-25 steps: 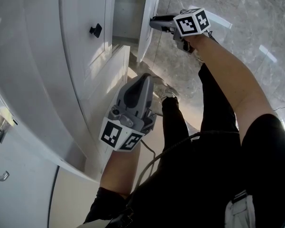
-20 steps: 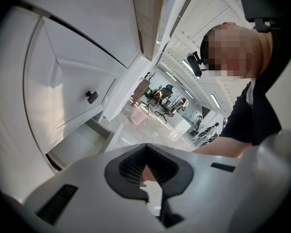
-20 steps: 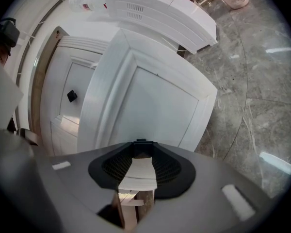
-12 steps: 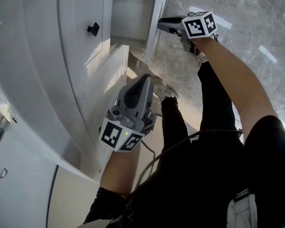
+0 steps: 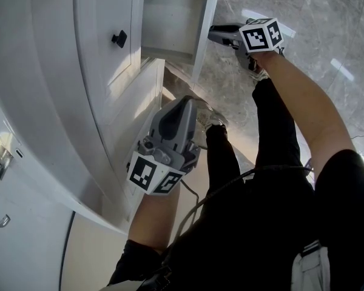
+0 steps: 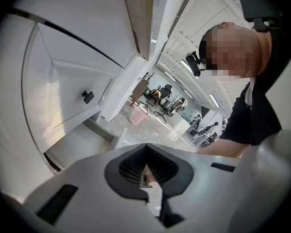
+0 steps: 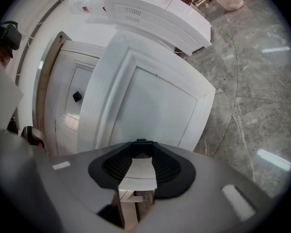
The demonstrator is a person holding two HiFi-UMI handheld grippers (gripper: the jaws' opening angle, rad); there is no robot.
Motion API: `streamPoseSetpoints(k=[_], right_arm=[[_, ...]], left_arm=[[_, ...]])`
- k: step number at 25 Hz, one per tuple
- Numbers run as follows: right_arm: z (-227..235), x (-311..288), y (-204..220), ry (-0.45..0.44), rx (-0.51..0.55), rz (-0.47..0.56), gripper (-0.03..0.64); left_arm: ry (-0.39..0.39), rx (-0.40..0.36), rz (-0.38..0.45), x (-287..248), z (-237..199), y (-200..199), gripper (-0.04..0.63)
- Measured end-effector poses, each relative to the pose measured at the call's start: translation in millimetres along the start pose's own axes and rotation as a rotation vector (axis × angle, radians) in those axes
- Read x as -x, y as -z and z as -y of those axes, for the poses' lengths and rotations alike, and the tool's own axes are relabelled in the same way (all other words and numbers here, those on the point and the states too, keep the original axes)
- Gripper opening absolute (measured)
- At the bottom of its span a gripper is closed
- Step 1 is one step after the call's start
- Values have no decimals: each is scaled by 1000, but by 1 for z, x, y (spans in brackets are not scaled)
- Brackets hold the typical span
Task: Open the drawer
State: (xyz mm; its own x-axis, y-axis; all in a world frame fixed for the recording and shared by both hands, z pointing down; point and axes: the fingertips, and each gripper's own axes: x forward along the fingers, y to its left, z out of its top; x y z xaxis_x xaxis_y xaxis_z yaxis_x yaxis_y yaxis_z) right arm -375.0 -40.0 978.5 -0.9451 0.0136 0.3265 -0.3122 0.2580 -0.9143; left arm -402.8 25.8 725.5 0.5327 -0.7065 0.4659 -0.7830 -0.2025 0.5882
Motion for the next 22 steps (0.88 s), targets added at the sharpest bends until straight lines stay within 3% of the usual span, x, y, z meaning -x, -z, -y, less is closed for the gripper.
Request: streamPoseSetpoints(k=[22], right_arm=[[8,32,13,5,-20,1,126]], left_arm=[[11,-7,-17,-1,5,7,2]])
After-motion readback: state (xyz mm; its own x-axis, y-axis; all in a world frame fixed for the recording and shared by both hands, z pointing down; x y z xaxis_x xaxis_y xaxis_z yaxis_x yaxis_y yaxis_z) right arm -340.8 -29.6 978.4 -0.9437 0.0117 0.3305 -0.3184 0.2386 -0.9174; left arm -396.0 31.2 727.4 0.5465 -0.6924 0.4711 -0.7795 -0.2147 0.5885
